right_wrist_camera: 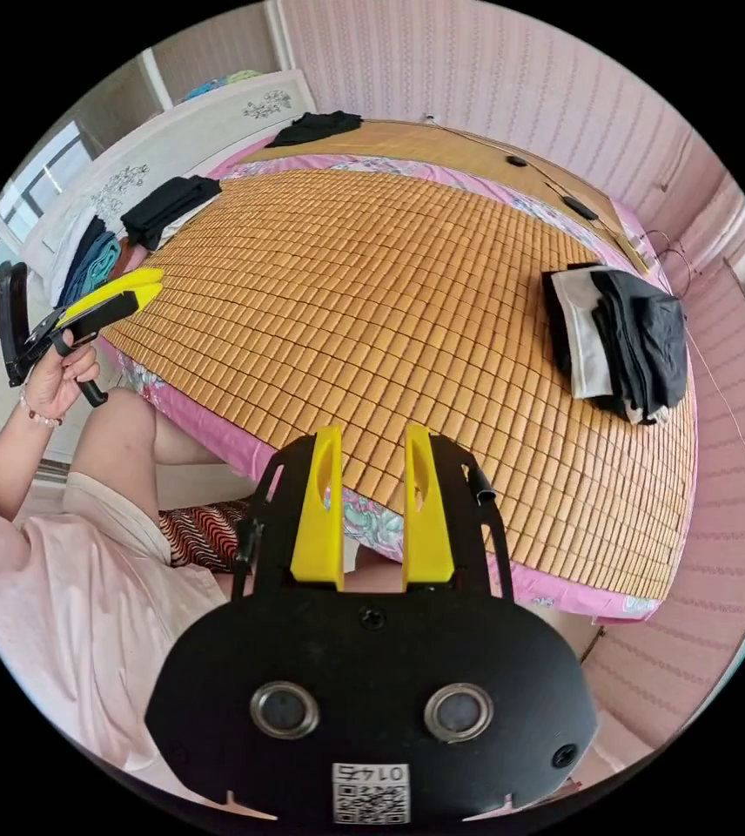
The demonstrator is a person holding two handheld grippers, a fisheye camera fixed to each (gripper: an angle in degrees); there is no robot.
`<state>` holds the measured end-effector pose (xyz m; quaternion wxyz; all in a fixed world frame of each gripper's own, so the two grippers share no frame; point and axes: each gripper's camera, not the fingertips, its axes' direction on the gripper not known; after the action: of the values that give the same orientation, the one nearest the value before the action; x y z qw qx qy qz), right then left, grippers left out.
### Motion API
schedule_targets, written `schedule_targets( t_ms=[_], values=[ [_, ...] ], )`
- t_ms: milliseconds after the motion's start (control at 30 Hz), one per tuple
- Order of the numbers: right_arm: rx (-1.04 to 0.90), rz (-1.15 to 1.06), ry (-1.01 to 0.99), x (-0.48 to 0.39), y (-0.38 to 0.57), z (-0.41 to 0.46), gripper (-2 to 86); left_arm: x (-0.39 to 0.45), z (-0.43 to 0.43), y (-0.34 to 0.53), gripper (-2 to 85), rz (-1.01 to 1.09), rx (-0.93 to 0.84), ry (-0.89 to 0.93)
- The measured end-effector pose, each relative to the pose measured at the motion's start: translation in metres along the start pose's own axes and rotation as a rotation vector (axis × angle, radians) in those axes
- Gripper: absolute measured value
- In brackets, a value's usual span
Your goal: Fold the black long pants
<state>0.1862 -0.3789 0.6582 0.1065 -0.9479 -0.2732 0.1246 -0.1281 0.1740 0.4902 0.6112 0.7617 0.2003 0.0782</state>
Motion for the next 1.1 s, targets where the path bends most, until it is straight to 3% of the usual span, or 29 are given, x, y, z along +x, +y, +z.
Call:
schedule_targets(
  t_ms=[200,400,733,900,1033,1100],
  values=[
    [0.042,0.182,0.112,0.107,0.078,-0.021,10.7,0.108,0.085,-0.07,9.7,0.197,-0.092,0.135],
    [0.114,0.243,0.194,0.19,0.089,-0.03,10.3,0.19,0.174,-0.144,9.8,0.375,-0.158,0.163],
    [0.162,0.221,0.274,0.291,0.055,-0.01,11.0,0.272,0.332,-0.271,9.0,0.378,-0.229,0.185],
    [0.1,0.207,0.339,0.33,0.041,0.032,16.6,0.304,0.397,-0.304,9.9,0.398,-0.274,0.186],
    [0.033,0.156,0.364,0.351,0.044,0.053,15.5,0.331,0.442,-0.318,12.0,0.458,-0.343,0.153],
    [0.008,0.156,0.309,0.367,0.049,0.052,10.1,0.335,0.456,-0.322,11.7,0.453,-0.384,0.147]
  ],
)
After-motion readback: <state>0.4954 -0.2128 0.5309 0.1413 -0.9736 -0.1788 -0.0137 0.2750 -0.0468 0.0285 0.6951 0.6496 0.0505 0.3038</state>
